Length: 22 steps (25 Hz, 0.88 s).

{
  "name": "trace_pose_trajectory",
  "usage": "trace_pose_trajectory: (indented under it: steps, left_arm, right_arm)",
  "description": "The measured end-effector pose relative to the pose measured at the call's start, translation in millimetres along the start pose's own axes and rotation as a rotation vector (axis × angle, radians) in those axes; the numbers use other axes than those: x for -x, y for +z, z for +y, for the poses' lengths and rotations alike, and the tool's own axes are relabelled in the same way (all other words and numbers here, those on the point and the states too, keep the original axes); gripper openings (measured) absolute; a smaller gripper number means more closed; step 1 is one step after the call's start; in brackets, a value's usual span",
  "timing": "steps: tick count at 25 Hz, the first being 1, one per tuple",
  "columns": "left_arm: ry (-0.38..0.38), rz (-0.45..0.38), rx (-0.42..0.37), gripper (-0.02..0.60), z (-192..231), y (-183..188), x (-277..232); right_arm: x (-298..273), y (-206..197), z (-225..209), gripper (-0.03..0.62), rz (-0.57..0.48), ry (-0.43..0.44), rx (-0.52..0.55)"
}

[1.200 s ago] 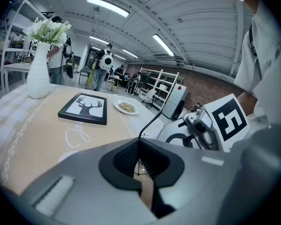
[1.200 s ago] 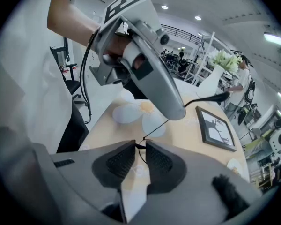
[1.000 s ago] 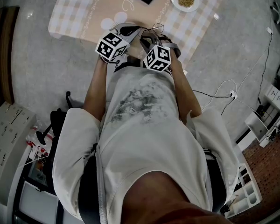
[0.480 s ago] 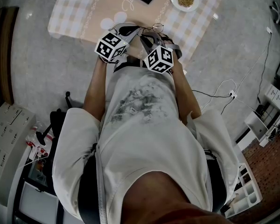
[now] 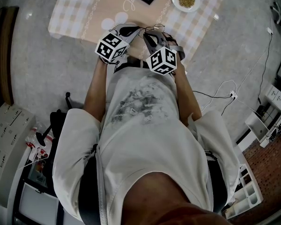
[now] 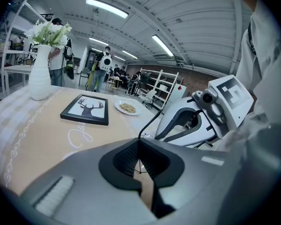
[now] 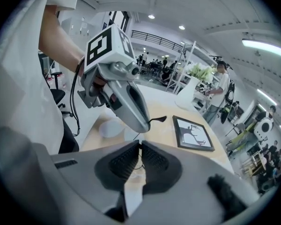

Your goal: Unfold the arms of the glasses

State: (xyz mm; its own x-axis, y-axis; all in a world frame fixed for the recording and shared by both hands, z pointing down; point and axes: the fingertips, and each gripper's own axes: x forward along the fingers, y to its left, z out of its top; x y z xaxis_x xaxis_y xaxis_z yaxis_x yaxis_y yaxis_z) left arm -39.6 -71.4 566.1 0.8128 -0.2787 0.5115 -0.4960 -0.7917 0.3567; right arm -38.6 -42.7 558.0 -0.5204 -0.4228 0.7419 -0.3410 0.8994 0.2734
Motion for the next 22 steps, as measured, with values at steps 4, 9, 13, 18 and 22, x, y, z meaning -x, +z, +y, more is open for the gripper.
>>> trace_pose_trajectory:
  steps: [4,9,13,18,22]
  left_arm:
    - [0.001,0.000,0.000,0.008,0.5,0.1,0.4]
    - [0.003,-0.002,0.001,0.008,0.7,-0.4,1.0]
    - [0.002,-0.005,0.000,0.008,0.5,-0.7,1.5]
    - [0.005,-0.004,0.000,0.008,1.0,-0.9,1.2]
    - [0.010,-0.004,0.002,0.008,1.4,-0.6,1.1]
  right_arm:
    - [4.1,1.6,-6.8,0.029,-0.003,-0.023,-0.012]
    - [9.5,2.6,-15.3,0.028,-0.005,-0.055,-0.028]
    - [16.5,3.1,-25.9,0.026,-0.009,-0.093,-0.047]
    - [25.6,1.4,-38.5,0.024,-0.011,-0.136,-0.069]
    - [32.7,-1.8,-46.8,0.023,-0.011,-0.165,-0.087]
